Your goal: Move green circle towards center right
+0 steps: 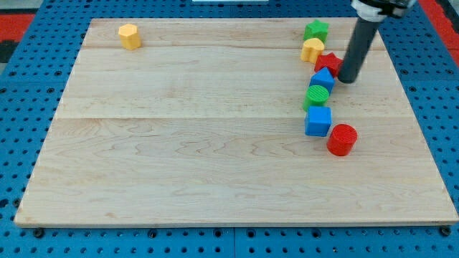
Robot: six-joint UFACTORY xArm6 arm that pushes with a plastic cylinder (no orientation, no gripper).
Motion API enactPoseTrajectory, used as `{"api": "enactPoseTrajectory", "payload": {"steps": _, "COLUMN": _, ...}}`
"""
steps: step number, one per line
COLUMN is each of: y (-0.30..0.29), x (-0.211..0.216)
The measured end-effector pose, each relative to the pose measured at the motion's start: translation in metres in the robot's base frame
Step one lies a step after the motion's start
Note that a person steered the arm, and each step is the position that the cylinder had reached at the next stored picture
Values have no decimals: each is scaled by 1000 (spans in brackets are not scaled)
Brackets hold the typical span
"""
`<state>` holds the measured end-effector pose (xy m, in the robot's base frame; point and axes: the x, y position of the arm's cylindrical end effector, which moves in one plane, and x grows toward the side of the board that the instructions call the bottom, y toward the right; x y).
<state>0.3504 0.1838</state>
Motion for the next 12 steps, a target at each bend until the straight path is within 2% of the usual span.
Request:
{"api": "enactPoseTrajectory", "payload": {"steps": 1, "y": -11, "x": -25}}
{"api": "enactPoseTrajectory", "payload": {"steps": 3, "y": 23, "x": -51}}
{"api": "enactPoseTrajectory", "payload": {"steps": 4, "y": 52, "x": -15}}
{"api": "enactPoseTrajectory", "payload": {"steps": 5, "y": 52, "x": 26}}
{"api": "enactPoseTrajectory", "payload": {"steps": 6, "y": 18, "x": 51}}
{"api": "enactPoseTrajectory", "payload": {"steps": 7, "y": -42, "x": 47}}
{"api": "enactPoseTrajectory", "payload": {"steps": 8, "y": -56, "x": 39}}
{"api": "enactPoseTrajectory", "payload": {"steps": 9, "y": -53, "x": 35}}
{"api": "enactPoseTrajectory", "payload": {"steps": 10, "y": -52, "x": 61}}
{"api": "enactPoseTrajectory", "payload": {"steps": 11, "y": -20, "x": 56}}
{"api": "enactPoseTrajectory", "payload": {"steps": 12, "y": -101, "x": 57}}
